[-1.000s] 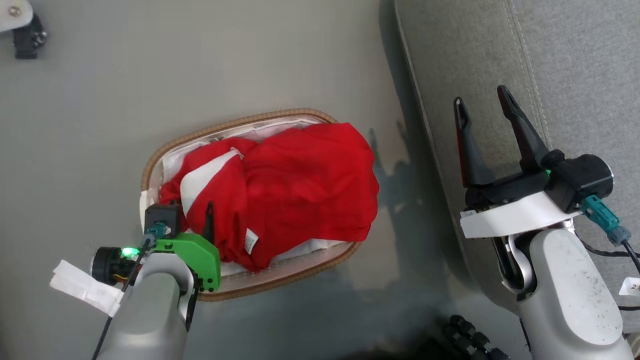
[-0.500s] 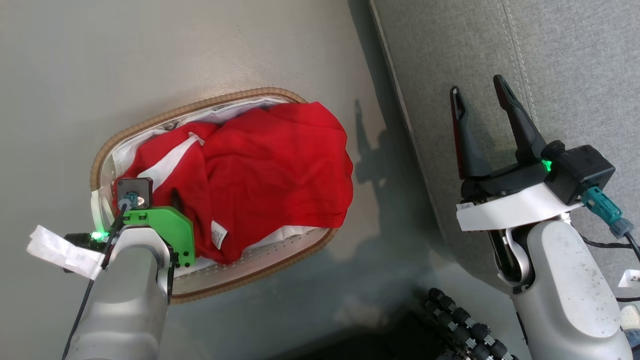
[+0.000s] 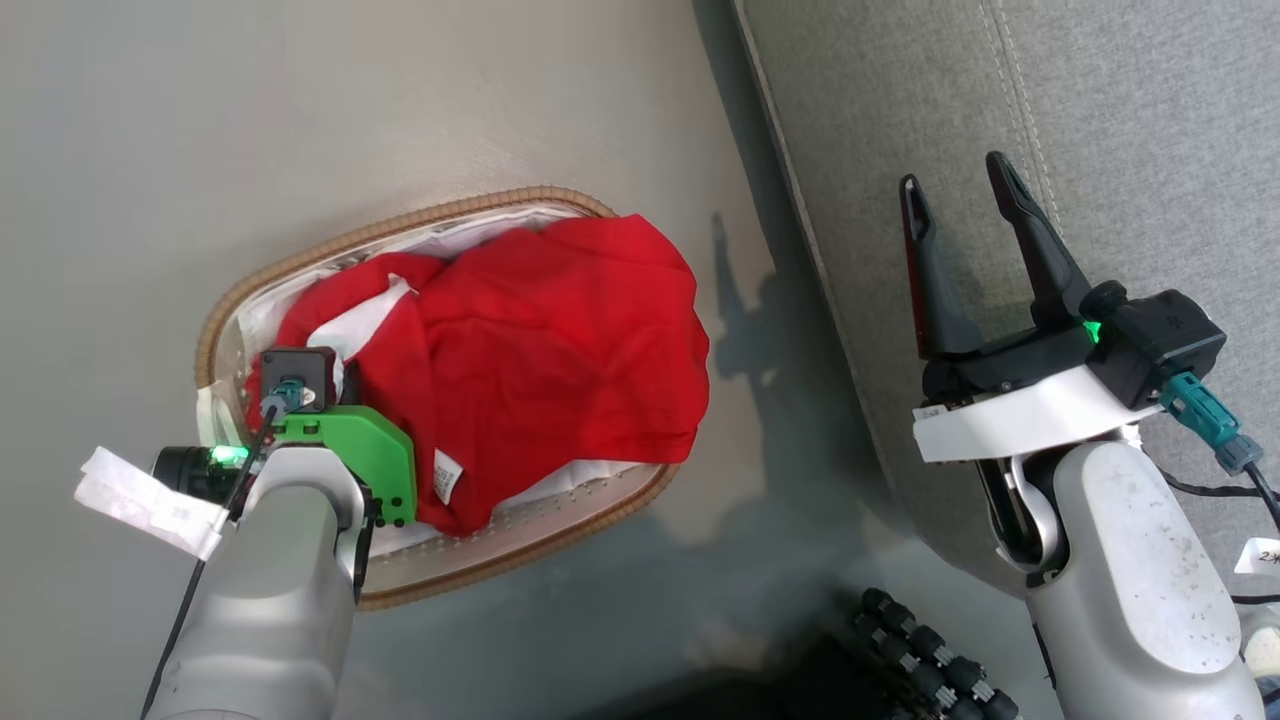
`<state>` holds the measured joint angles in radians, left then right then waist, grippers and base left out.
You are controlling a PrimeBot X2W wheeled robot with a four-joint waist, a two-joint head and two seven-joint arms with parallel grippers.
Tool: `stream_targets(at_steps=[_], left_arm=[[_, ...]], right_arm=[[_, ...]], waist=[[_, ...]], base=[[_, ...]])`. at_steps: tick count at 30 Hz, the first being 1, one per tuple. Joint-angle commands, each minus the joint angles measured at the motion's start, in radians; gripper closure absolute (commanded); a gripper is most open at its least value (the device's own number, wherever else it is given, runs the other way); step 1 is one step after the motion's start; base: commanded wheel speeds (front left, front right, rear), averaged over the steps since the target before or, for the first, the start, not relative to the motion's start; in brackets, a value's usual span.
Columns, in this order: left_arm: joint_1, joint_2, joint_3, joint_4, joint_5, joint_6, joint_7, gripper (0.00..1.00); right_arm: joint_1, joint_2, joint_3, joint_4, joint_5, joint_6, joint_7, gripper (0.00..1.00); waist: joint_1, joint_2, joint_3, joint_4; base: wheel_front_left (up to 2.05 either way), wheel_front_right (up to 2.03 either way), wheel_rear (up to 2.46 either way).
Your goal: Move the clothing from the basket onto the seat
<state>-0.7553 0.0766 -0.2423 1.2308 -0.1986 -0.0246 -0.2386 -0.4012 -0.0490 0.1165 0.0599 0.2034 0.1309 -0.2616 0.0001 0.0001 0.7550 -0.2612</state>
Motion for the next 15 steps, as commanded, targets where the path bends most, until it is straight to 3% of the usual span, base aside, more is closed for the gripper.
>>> stream_targets(at_steps=[1, 10, 15], left_arm=[[-0.001, 0.000, -0.005, -0.008, -0.002, -0.004, -0.009, 1.00], [0.035, -0.014, -0.028, -0.070, -0.012, -0.041, -0.028, 1.00], [0.058, 0.000, -0.049, -0.194, 0.012, -0.053, -0.027, 1.00]], right_arm=[[0.006, -0.003, -0.006, 0.006, -0.009, 0.000, -0.005, 0.00], [0.044, -0.003, -0.032, 0.024, -0.050, 0.000, -0.005, 0.00], [0.074, -0.003, -0.040, 0.036, -0.080, 0.000, -0.005, 0.00]], waist=[[-0.0001, -0.0001, -0.030, 0.017], [-0.0001, -0.0001, -0.152, 0.070], [-0.0001, -0.0001, -0.242, 0.102]], base=[[0.00, 0.00, 0.00], [0.00, 0.00, 0.00], [0.00, 0.00, 0.00]])
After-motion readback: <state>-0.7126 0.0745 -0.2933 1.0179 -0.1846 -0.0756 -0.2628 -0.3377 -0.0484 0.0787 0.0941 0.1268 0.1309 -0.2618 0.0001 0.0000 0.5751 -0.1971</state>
